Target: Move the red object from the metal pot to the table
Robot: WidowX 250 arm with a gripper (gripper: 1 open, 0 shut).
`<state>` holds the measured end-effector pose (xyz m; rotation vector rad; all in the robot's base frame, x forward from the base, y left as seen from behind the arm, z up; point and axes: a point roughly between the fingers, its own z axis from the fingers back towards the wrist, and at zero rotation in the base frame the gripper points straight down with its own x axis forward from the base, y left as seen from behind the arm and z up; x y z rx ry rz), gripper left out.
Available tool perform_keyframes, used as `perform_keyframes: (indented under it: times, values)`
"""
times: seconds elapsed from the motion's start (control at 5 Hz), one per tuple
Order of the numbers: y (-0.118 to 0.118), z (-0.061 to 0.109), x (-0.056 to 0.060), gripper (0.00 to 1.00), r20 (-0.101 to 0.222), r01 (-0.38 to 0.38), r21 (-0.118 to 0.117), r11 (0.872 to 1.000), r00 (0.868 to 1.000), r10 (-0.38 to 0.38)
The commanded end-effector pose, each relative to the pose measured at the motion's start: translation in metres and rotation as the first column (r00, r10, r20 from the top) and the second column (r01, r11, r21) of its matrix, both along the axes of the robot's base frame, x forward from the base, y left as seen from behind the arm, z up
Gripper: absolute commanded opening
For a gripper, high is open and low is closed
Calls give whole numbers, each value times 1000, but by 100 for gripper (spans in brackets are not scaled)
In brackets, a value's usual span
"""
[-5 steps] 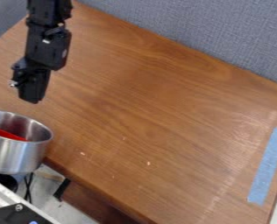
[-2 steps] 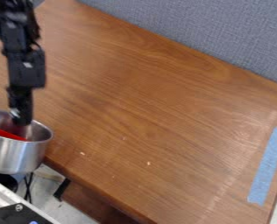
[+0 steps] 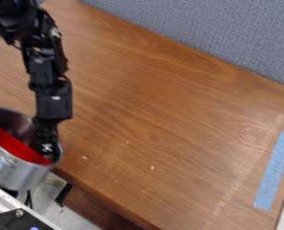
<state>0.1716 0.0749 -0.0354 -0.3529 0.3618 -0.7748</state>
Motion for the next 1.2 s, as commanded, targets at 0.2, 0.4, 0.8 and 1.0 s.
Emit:
perform_keyframes:
  times: [0.2, 0.4, 0.8, 1.0]
  values:
    - [-76, 76, 1, 0, 19, 81, 38, 996, 996, -82]
    - [-82, 72, 14, 0, 19, 48, 59, 997, 999, -49]
    - [-45, 56, 33, 0, 73, 115, 111, 987, 990, -123]
    - [5, 43, 33, 0, 93, 184, 71, 980, 977, -190]
